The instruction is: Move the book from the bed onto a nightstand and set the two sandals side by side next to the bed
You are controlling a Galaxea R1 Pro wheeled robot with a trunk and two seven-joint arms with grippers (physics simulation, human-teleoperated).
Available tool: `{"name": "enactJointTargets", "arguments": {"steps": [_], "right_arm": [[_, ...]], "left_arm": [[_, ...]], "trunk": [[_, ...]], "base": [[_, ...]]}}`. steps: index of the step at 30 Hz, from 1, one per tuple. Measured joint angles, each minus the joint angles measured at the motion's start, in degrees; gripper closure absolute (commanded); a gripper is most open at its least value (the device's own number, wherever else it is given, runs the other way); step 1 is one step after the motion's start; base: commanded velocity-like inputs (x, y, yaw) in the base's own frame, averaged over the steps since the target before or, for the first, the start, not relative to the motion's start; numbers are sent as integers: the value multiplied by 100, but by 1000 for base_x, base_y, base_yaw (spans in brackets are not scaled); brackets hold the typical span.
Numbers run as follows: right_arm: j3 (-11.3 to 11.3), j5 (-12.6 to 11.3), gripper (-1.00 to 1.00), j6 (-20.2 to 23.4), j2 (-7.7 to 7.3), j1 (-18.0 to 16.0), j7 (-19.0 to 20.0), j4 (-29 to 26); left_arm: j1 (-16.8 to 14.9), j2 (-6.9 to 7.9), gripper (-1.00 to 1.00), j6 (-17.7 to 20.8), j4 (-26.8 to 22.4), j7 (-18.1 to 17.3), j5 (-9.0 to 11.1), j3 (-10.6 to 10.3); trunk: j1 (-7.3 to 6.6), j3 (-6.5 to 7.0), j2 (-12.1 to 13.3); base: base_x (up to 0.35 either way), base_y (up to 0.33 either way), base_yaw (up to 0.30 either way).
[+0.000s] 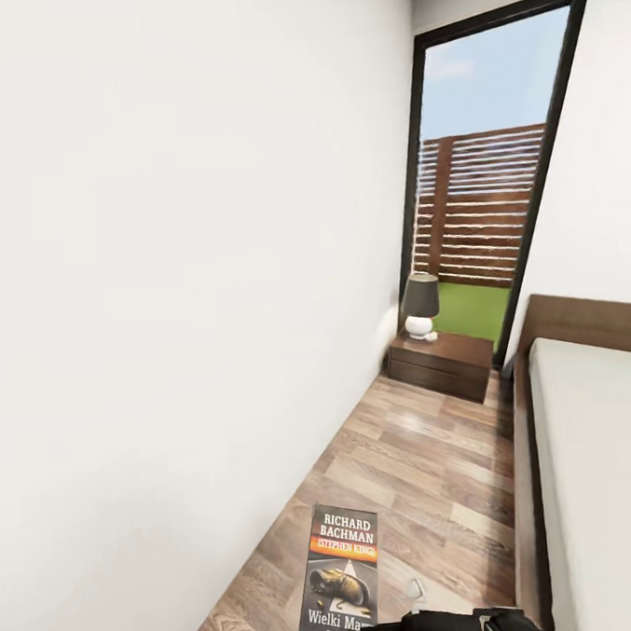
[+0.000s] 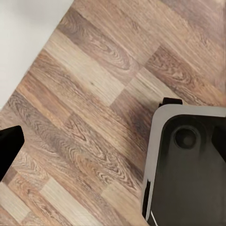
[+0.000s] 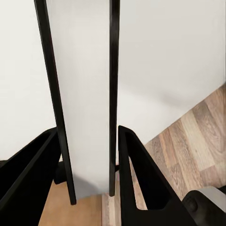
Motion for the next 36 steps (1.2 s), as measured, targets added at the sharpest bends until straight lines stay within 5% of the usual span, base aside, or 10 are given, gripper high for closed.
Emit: {"name": "enactJointTargets", "arguments": {"steps": [14,36], "right_arm": [[-1,0,100,1,0,-1,0,1],[5,1,100,1,1,-1,-3,3]], "left_arm": [[1,0,-100,-1,-1,0,0,-1],[2,0,-100,-7,-2,-1,-20,-1]], "trunk": [[1,41,0],[0,46,0]], "base": [[75,90,-233],[114,79,-22]]}}
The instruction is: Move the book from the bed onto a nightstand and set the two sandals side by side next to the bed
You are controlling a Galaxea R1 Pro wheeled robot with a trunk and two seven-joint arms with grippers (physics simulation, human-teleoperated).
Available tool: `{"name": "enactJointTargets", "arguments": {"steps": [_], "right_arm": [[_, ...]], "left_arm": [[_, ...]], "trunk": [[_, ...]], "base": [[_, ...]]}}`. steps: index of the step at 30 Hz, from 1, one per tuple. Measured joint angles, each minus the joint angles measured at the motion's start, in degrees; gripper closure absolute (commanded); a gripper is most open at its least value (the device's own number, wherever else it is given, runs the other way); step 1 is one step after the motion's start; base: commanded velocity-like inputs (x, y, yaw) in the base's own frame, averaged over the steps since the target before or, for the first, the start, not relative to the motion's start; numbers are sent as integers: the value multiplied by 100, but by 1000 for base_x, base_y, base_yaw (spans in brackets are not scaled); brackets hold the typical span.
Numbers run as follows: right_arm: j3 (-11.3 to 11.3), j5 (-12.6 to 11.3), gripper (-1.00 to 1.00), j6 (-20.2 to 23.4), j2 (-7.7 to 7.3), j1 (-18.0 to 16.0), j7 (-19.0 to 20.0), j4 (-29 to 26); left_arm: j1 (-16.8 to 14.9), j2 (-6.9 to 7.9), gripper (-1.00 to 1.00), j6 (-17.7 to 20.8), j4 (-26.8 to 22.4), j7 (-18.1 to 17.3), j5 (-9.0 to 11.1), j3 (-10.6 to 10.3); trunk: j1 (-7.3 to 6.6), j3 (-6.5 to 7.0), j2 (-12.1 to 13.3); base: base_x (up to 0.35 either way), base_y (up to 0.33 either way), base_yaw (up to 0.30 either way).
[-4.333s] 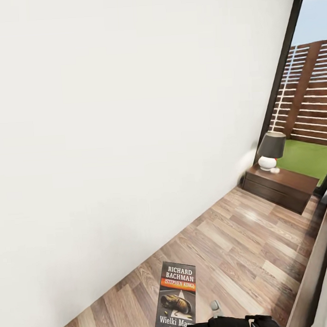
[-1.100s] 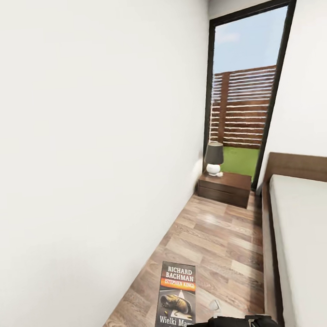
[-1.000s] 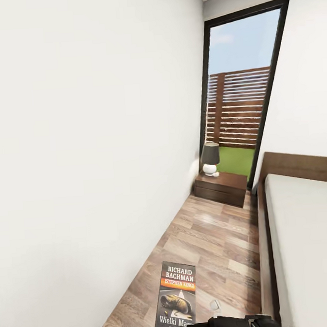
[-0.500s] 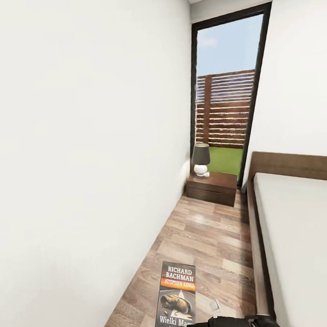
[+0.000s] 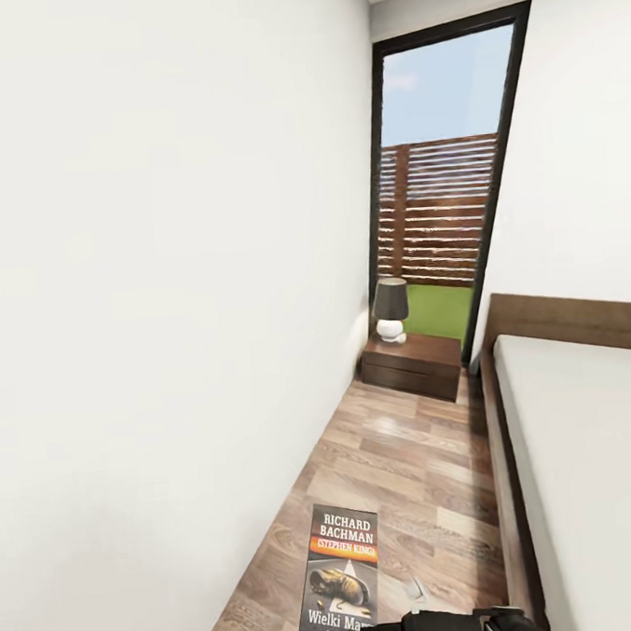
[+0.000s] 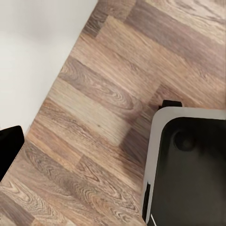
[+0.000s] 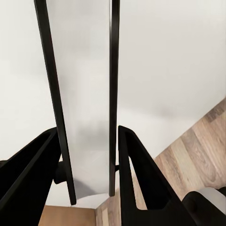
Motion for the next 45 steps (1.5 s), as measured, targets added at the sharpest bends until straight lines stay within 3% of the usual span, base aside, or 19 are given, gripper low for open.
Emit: {"name": "enactJointTargets", "arguments": {"steps": [10,31,45], "right_arm": [[0,0,100,0,-1,1,-4,-3],[0,4,100,-1,-1,1,-3,-3],[1,-1,100,1,0,0,-2,-3]], "left_arm": [[-1,0,-100,-18,1,-1,-9,-7],[-1,0,-100,-27,2,-5,-9,-100],[0,0,-100,-32,0,-6,-11,-106]], "trunk": [[0,0,0],[0,0,0],[1,0,0]], "base": [[164,83,-85],[77,36,-239],[86,33,-58]]}}
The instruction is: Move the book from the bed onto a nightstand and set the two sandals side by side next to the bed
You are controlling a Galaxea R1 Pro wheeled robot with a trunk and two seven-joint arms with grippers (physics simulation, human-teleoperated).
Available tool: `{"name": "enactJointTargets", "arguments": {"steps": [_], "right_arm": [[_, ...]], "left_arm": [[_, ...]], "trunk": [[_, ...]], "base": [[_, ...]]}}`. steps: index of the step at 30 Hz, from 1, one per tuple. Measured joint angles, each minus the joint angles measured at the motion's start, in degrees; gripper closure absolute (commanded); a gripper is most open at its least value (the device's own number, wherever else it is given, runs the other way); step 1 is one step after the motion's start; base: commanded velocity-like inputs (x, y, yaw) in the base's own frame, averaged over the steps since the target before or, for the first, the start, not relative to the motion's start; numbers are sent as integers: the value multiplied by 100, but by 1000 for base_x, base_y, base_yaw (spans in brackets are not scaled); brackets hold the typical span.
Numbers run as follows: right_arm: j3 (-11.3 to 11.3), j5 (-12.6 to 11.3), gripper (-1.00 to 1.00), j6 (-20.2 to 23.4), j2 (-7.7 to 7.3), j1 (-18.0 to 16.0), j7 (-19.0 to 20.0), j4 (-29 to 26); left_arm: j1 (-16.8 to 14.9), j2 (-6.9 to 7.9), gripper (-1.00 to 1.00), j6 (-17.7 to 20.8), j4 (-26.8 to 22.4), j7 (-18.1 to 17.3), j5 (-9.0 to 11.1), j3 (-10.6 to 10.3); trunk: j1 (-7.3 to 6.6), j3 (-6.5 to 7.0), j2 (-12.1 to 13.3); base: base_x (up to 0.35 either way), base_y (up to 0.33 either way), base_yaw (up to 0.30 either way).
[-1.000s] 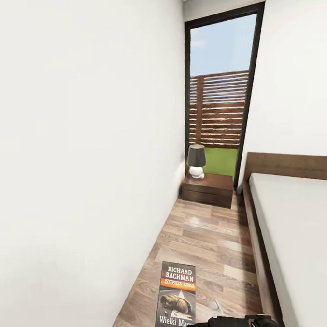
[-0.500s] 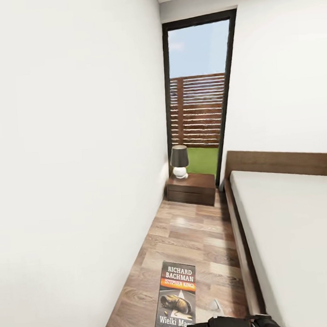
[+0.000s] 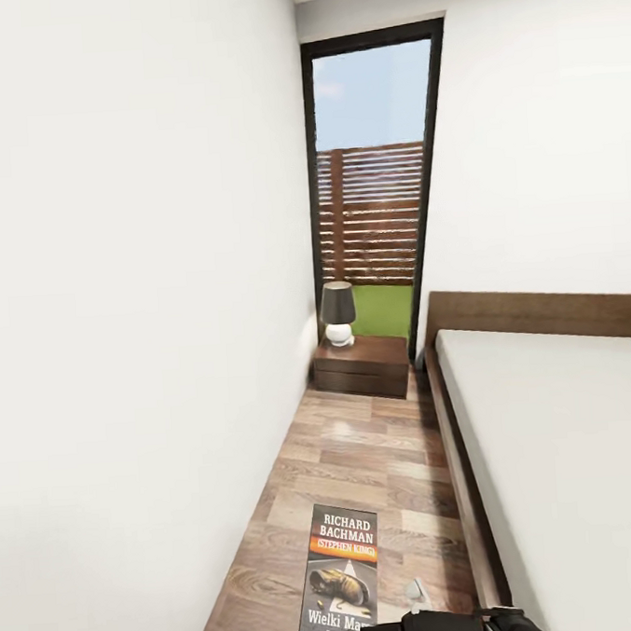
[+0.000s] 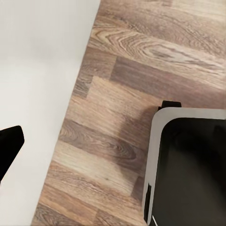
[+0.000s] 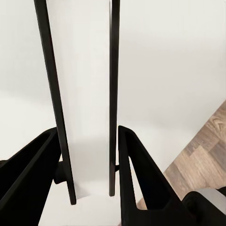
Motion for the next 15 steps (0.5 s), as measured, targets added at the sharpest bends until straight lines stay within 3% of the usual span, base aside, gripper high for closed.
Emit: {"name": "enactJointTargets", "arguments": {"steps": [6,15], "right_arm": [[2,0,100,-1,-1,1,3,0],[0,3,100,-2,-1,1,4,0]], "left_arm": [[-1,0,-100,1,1,0,0,0],[-1,0,-100,0,2,0,0,-4]], "trunk": [[-1,0,0],[-1,0,0]], "base": [[110,21,-147],[171,84,-230]]}}
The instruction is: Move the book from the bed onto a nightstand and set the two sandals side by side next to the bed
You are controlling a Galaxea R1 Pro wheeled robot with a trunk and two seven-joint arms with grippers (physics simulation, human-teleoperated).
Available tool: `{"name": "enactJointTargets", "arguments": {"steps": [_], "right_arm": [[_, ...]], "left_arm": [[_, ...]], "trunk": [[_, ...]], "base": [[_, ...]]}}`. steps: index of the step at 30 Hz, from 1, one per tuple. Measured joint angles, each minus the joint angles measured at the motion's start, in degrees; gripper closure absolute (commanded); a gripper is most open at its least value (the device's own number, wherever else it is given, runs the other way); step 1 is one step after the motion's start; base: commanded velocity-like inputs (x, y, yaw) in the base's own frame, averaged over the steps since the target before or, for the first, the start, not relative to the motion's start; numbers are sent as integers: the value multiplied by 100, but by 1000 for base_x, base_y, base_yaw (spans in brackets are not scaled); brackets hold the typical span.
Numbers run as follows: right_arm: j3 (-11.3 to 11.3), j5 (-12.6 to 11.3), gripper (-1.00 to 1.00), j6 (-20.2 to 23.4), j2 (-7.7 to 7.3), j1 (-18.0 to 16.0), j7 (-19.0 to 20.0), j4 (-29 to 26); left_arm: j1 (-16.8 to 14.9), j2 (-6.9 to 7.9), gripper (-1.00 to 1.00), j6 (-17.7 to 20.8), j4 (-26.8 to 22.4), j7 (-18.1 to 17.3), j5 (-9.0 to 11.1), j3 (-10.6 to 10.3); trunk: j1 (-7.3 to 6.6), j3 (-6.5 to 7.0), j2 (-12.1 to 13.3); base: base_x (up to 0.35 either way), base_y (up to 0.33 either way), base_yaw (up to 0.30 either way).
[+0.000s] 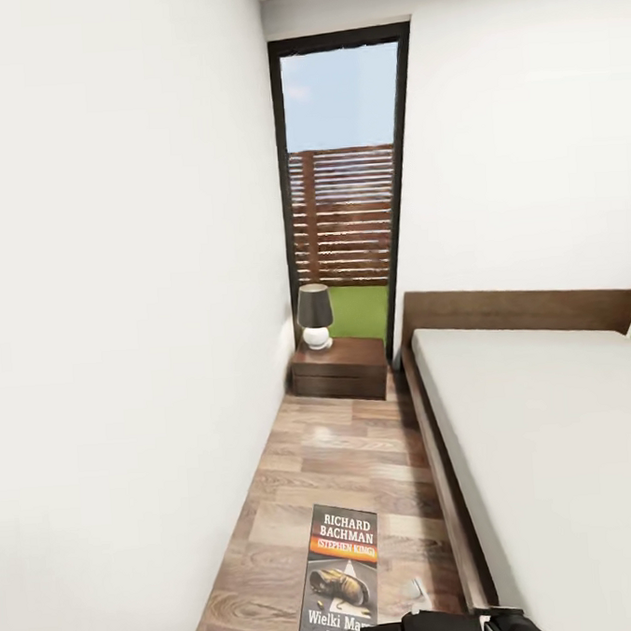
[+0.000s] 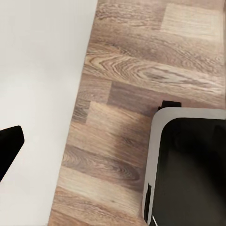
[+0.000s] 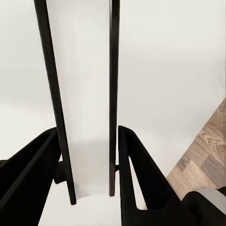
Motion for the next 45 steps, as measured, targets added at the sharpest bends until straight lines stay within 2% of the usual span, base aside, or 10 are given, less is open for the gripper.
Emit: {"name": "enactJointTargets", "arguments": {"steps": [25,45], "right_arm": [[-2,-1,100,1,1,-1,-8,3],[2,3,100,2,1,-1,-8,4]], "left_arm": [[1,0,-100,7,-1,0,0,-3],[2,0,-100,8,-2,0,0,-2]], "trunk": [[0,0,0],[0,0,-1]], "base": [[93,34,-121],[54,12,-20]]}}
